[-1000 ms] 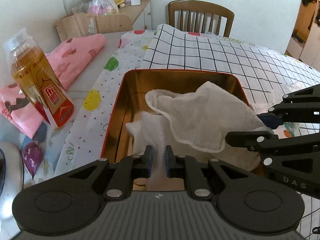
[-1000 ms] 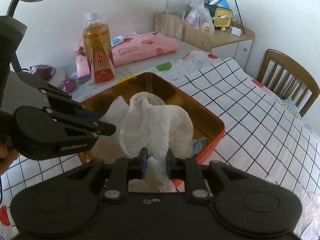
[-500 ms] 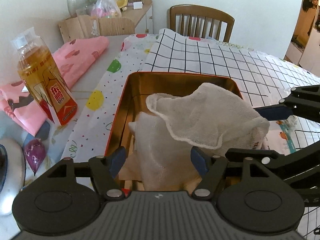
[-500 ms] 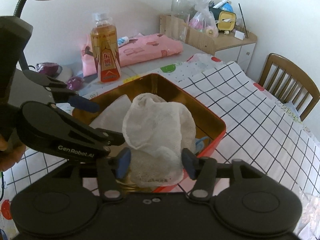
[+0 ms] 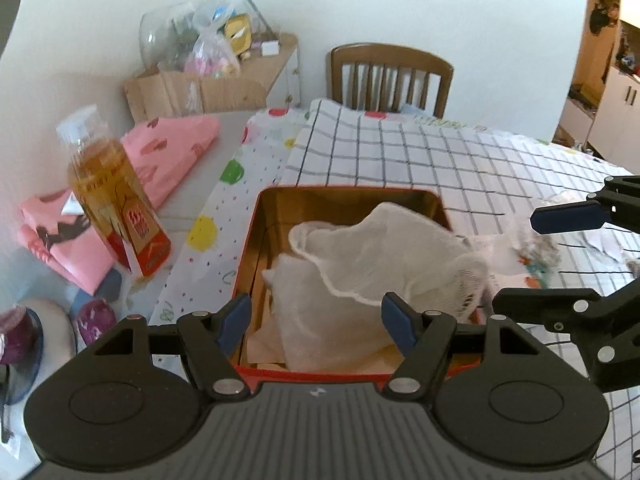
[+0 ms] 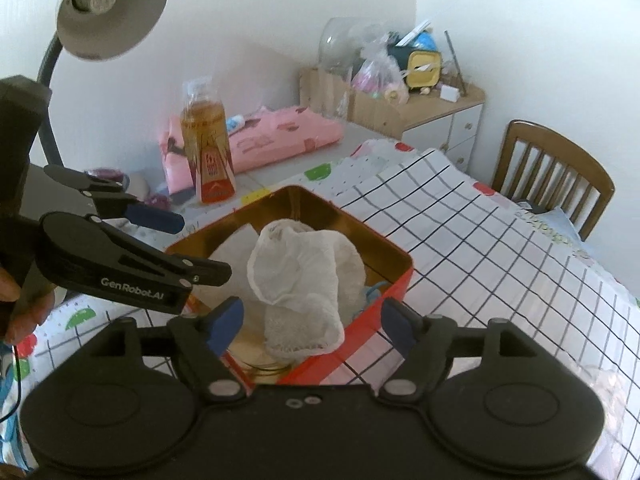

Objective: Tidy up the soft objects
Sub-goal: 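Open the right gripper to drop the mesh bag into the tin, then move both tools back over the table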

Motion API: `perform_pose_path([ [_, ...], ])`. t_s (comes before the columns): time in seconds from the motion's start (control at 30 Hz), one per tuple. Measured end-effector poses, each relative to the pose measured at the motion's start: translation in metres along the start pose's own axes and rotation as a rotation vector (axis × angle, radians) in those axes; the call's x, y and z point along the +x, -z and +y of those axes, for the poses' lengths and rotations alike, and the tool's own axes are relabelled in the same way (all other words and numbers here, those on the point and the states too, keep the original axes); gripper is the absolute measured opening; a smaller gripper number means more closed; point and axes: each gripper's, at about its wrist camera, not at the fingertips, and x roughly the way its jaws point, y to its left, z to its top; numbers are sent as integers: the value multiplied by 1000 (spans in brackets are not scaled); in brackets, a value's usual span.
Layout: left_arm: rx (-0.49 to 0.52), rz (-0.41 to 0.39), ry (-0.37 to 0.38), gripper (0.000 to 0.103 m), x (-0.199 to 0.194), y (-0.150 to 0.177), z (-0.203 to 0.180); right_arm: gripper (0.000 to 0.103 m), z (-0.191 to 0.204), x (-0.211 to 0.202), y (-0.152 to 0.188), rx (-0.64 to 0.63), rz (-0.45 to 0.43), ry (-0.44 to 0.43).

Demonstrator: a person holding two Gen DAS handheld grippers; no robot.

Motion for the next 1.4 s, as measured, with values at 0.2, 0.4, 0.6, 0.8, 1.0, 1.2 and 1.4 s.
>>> perform_pose_path([
  [0.2,37,-42,53,76,-23,-2,-16,82,-3,-35,7,52,-51,18],
  [0.4,65,-66,103,82,-41,-4,-36,87,-8,-68,19,103,-88,58],
  [0.6,82,-97,170,85,-58,-5,-56,94,-13,-104,38,151,-121,108],
  [0.8,117,-115,222,87,-67,-3,-78,99,-24,-137,65,215,-138,172],
  [1.0,129,-135,285,94,-71,-3,-100,102,-41,-168,98,296,-153,250],
  [1.2,123,-157,322,101,-69,-5,-127,102,-63,-193,133,375,-152,326],
  [1.4,117,-134,317,101,-51,-9,-156,102,-81,-202,167,427,-117,369],
])
